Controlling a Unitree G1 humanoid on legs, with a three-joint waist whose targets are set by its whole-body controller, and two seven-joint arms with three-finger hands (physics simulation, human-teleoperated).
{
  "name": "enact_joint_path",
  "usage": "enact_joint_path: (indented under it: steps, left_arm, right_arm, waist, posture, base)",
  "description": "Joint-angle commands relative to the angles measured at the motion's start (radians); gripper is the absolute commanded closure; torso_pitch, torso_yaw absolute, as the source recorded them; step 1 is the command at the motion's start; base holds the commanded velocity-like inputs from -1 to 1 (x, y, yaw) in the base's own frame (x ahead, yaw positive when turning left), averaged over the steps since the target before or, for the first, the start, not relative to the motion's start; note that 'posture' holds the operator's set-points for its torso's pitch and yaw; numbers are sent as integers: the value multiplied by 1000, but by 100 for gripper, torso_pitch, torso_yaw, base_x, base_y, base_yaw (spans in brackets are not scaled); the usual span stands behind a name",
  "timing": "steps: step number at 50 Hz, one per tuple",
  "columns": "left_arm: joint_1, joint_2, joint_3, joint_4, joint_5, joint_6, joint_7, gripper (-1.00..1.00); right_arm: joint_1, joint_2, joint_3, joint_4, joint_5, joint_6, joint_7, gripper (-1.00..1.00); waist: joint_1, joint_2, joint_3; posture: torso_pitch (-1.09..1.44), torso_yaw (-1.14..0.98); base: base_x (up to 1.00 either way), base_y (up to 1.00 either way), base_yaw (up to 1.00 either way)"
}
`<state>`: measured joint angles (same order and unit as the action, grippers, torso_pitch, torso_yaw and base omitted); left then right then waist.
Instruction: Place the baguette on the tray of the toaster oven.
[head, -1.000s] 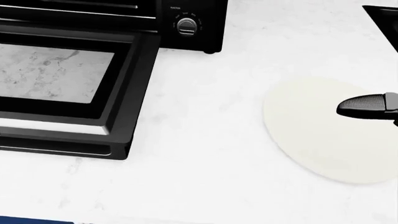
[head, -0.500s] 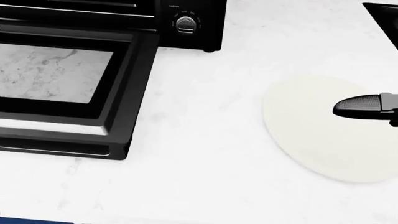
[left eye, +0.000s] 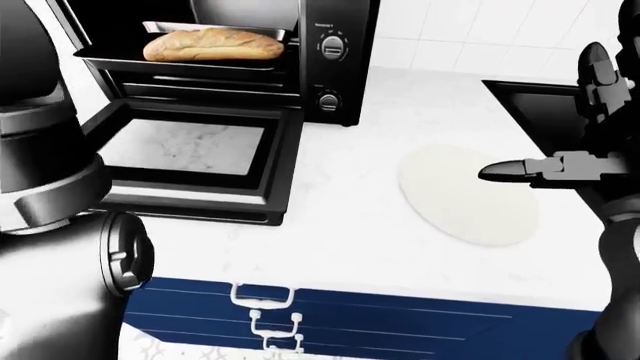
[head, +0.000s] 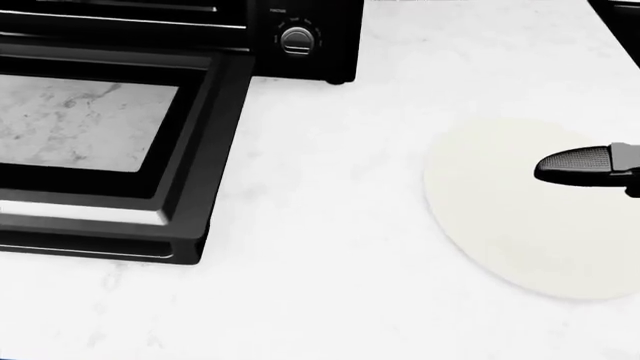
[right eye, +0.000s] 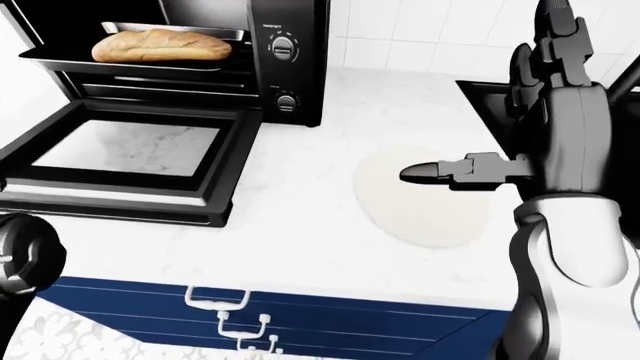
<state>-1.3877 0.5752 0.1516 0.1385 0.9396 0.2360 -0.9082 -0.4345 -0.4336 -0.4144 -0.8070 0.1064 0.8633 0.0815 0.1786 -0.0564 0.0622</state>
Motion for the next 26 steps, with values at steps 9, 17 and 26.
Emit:
enact_joint_path:
  steps: [9, 17, 26]
  left_arm:
    - [98, 72, 39, -249, -125, 261, -52, -100]
    - [207, 112, 76, -431, -192, 433, -62, -100]
    - [408, 157, 133, -602, -266, 548, 1, -100]
  right_arm:
    - [-41, -28, -12, -20, 1, -10, -4, -100]
    - [-62, -39, -3, -15, -3, 1, -8, -100]
    - [-74, -36, 16, -7, -12, -1, -9, -100]
  waist:
    - [5, 6, -22]
    - [8, 9, -22]
    - [9, 18, -26]
  posture:
    - [0, 20]
    - [0, 20]
    - [0, 20]
  base:
    - [0, 0, 0]
    - [0, 0, 0]
    - [0, 0, 0]
